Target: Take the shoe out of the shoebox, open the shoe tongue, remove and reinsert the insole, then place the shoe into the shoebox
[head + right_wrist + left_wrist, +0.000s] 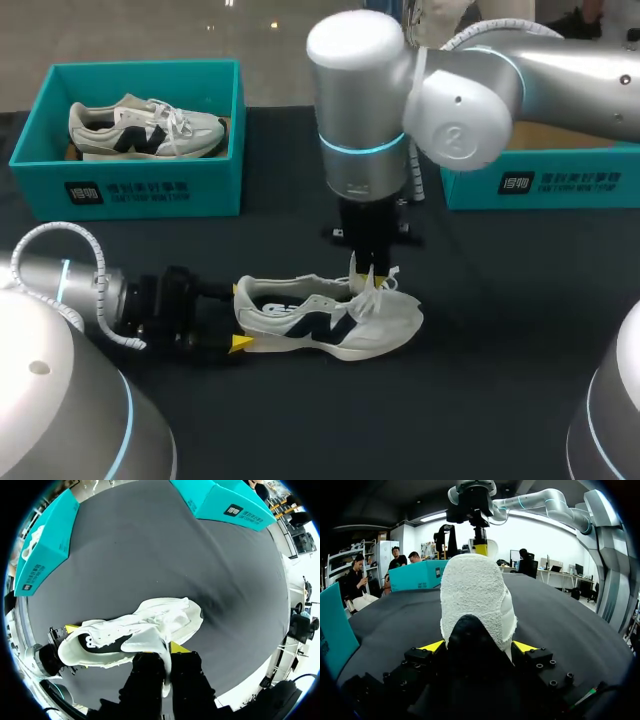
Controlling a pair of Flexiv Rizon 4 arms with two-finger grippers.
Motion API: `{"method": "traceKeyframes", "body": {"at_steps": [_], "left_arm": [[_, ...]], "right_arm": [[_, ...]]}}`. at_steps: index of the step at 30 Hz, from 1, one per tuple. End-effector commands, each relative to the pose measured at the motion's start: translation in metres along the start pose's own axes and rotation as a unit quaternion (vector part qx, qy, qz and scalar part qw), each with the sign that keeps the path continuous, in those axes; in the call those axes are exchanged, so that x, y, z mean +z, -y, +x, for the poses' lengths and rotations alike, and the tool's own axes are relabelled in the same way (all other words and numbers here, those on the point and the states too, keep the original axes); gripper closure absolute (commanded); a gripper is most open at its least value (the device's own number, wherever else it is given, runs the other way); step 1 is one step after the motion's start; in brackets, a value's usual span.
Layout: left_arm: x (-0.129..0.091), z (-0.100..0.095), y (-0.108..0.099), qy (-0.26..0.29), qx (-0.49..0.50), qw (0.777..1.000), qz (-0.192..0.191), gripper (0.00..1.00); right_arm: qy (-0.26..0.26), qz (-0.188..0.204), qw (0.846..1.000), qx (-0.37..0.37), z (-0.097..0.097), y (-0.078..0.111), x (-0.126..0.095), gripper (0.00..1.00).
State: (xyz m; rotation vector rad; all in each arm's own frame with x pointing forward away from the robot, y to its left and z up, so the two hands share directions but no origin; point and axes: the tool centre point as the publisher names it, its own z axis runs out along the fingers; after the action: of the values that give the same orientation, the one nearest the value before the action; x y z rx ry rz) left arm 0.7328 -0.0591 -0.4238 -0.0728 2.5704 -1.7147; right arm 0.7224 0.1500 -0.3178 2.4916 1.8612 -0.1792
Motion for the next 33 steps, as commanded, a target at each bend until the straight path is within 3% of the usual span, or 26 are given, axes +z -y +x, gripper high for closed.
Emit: {"method": "traceKeyframes", "body": {"at_steps": [1,11,12,14,17,18,19,20,33], "left_arm": [[0.0,0.001,-0.002,0.001,0.0,1.0,0.0,1.0],[0.0,0.001,-0.002,0.001,0.0,1.0,0.0,1.0],[0.0,0.001,-0.002,0.001,0.0,1.0,0.0,1.0],[0.0,0.001,-0.002,0.001,0.0,1.0,0.0,1.0],[0.0,0.001,-0.002,0.001,0.0,1.0,0.0,1.0],[0.0,0.001,-0.002,0.001,0.0,1.0,0.0,1.0],[0.0,0.001,-0.002,0.001,0.0,1.0,0.0,1.0],[0.0,0.001,-0.002,0.001,0.0,1.0,0.0,1.0],[0.0,0.001,-0.002,0.001,0.0,1.0,0.0,1.0]], "right_arm": [[-0.064,0.003,0.996,0.055,-0.015,0.003,0.005,1.0],[-0.093,0.015,0.995,0.045,-0.016,0.0,0.006,1.0],[-0.094,0.015,0.994,0.044,-0.015,0.0,0.005,0.95],[-0.099,0.016,0.994,0.039,-0.014,0.0,0.004,0.7],[-0.102,0.014,0.994,0.026,-0.01,0.001,-0.001,0.45],[-0.102,0.013,0.994,0.023,-0.009,0.001,-0.003,0.18],[-0.101,0.01,0.995,0.016,-0.007,0.002,-0.006,0.04],[-0.102,0.01,0.995,0.009,-0.006,0.002,-0.008,0.0],[-0.115,-0.003,0.989,-0.091,0.011,0.007,-0.051,0.0]]}}
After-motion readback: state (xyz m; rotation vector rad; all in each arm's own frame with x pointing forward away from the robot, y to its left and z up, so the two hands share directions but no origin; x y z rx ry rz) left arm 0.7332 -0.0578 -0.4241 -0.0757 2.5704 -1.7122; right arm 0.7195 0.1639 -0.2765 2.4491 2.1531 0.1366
